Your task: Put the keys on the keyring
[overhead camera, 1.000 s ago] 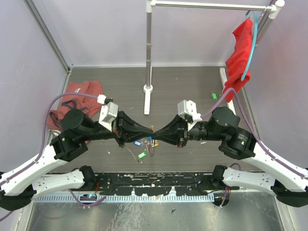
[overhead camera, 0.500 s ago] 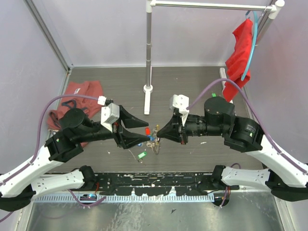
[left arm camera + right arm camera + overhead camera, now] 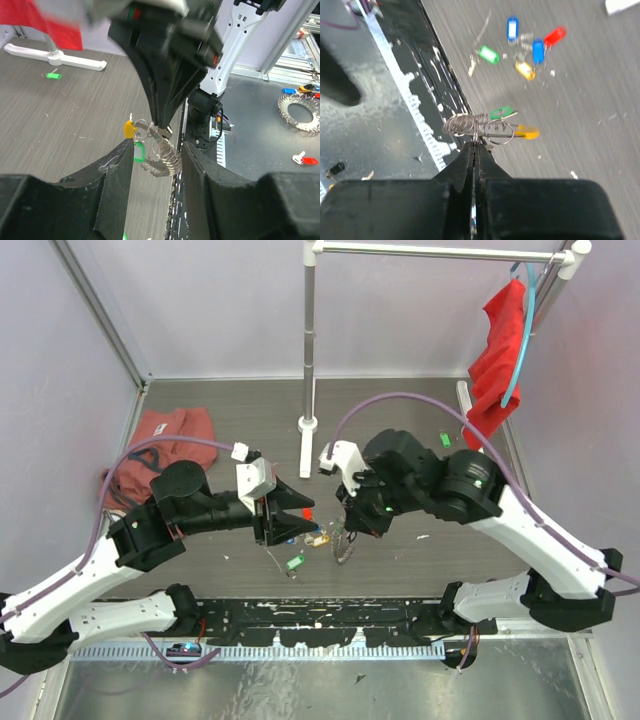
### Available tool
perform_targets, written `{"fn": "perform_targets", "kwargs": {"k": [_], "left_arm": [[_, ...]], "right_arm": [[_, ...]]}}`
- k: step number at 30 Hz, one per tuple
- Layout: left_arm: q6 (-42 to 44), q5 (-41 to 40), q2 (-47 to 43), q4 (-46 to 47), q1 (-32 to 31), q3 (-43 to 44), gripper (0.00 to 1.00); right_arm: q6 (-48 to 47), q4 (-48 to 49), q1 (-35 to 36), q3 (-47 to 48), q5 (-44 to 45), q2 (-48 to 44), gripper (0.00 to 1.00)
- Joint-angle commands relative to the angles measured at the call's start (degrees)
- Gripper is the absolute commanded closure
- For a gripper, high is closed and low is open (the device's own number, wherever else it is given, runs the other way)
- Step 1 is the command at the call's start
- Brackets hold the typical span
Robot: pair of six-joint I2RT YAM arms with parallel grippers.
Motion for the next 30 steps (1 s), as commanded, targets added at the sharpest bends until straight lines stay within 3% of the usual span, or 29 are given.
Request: {"fn": "perform_targets", "kwargs": {"k": [1, 19, 30], "left_arm": [[1.01, -0.99, -0.7, 0.22, -0.01, -1.42, 0.51], [-0.4, 4.97, 1.57, 8.26, -0.01, -6.66, 0.61], [5.07, 12.1, 7.94, -0.04, 0.04, -0.93, 0.69]], "right_arm": [[2.56, -6.73, 0.22, -0.3, 2.67, 3.19, 0.99], [0.37, -2.16, 0.23, 0.08, -4.5, 2.9, 0.99], [-0.54, -0.85, 0.22, -0.94, -6.87, 2.09, 0.99]]}}
